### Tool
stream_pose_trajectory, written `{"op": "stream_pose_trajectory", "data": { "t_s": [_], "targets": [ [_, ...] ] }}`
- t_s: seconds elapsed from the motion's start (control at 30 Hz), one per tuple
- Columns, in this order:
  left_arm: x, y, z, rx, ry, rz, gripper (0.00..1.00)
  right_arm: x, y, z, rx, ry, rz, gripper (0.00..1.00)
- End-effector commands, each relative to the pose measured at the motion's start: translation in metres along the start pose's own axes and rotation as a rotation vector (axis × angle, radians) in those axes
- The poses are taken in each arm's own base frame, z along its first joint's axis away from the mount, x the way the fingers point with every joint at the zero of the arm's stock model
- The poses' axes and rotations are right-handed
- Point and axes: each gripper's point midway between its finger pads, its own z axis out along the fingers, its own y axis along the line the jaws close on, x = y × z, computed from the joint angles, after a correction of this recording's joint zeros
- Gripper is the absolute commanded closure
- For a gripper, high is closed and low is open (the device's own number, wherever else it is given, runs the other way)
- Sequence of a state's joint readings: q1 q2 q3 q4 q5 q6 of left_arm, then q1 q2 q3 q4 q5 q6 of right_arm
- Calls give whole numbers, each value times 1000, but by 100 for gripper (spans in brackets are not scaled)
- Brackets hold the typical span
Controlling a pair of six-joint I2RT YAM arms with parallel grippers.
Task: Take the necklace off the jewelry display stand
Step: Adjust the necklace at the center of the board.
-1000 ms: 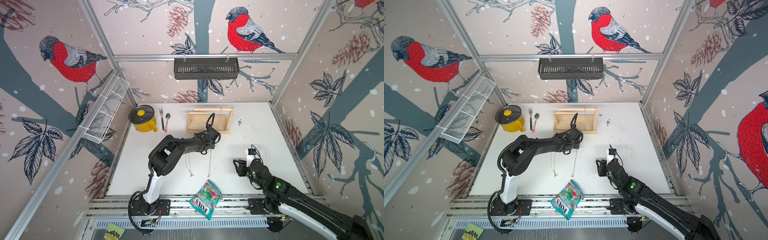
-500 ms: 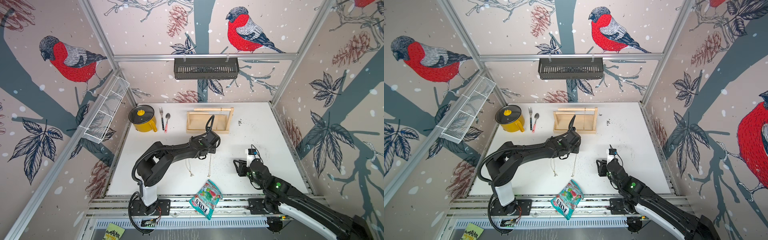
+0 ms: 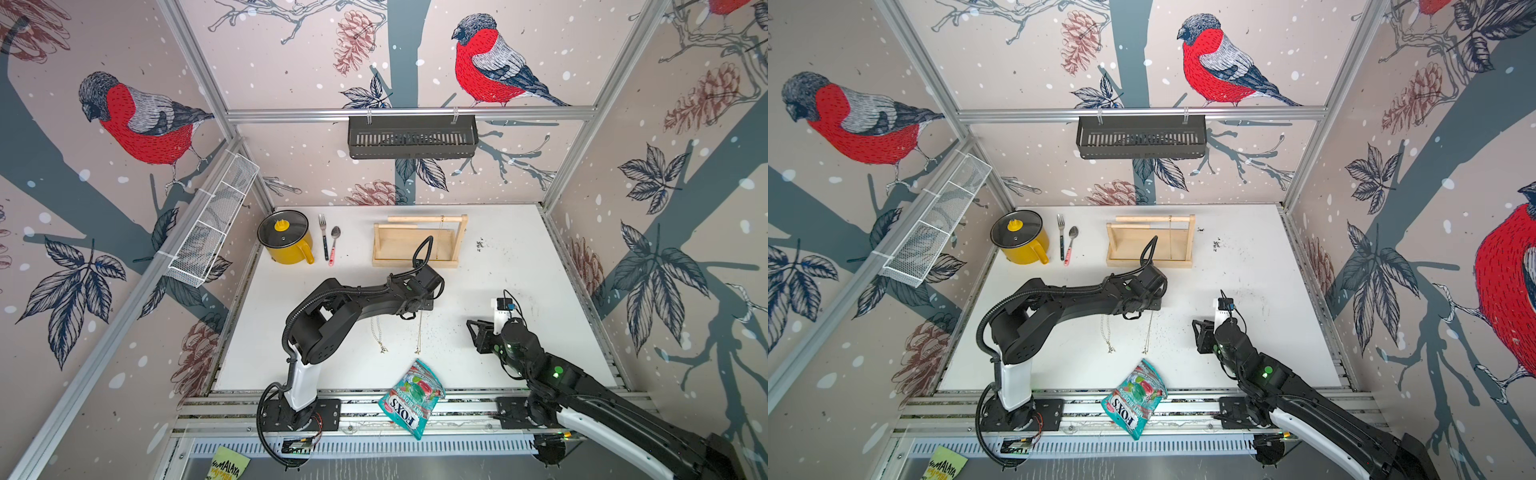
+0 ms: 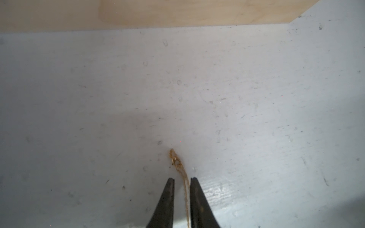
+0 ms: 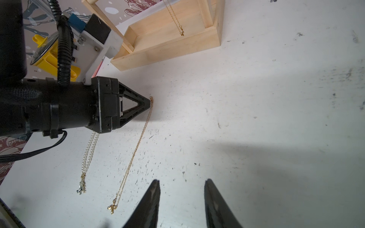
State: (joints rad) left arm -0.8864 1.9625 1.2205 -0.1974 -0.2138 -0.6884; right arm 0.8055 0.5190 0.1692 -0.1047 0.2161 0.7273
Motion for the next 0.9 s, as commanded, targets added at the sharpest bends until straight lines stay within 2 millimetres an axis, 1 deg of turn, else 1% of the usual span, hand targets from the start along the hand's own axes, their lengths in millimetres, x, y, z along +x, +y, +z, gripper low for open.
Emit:
{"op": "stream_pose_trajectory", "data": {
  "t_s": [0.0,0.1,0.2,0.37,0.53,0.7,0.87],
  "targets": [
    [0,5,3,-31,2,-18,88,0,-1,0,4,-2,-10,61],
    [2,9,7,-41,9,-31,96,-1,0,-1,3,-4,-10,61],
    [3,12,11,-37,8,-44,100,0,-1,-1,3,-2,-11,61],
    [4,17,19,-42,12,-52,100,-1,0,-1,2,-3,-10,61],
    [0,22,28,-57,15,-59,100,-2,1,-1,-1,-7,-12,61],
    [-6,27,35,-78,14,-54,100,-4,1,-2,-1,-11,-14,61],
    [-12,30,38,-94,4,-41,100,-3,1,-1,0,-8,-16,61]
  ]
}}
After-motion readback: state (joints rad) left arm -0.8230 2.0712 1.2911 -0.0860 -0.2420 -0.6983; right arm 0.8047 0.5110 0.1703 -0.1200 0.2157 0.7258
